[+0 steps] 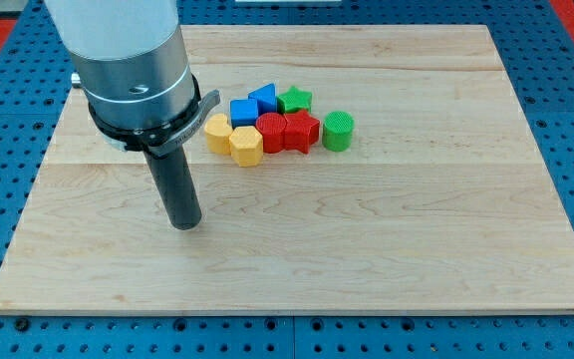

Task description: Move your hand to the right of the green circle

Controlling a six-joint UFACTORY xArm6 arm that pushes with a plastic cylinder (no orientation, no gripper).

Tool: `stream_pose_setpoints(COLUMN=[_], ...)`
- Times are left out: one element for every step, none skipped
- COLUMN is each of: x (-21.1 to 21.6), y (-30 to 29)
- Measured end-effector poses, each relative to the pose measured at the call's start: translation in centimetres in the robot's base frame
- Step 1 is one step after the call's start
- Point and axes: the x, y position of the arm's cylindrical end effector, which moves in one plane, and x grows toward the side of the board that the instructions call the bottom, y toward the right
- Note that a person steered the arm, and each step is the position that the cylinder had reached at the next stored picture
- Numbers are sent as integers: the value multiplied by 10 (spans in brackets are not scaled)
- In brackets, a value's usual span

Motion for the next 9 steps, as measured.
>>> stream_pose_setpoints(x=[0,0,0,0,-5,-24,-85,-155,-180], y=[0,7,19,44,100,168,183,229,178])
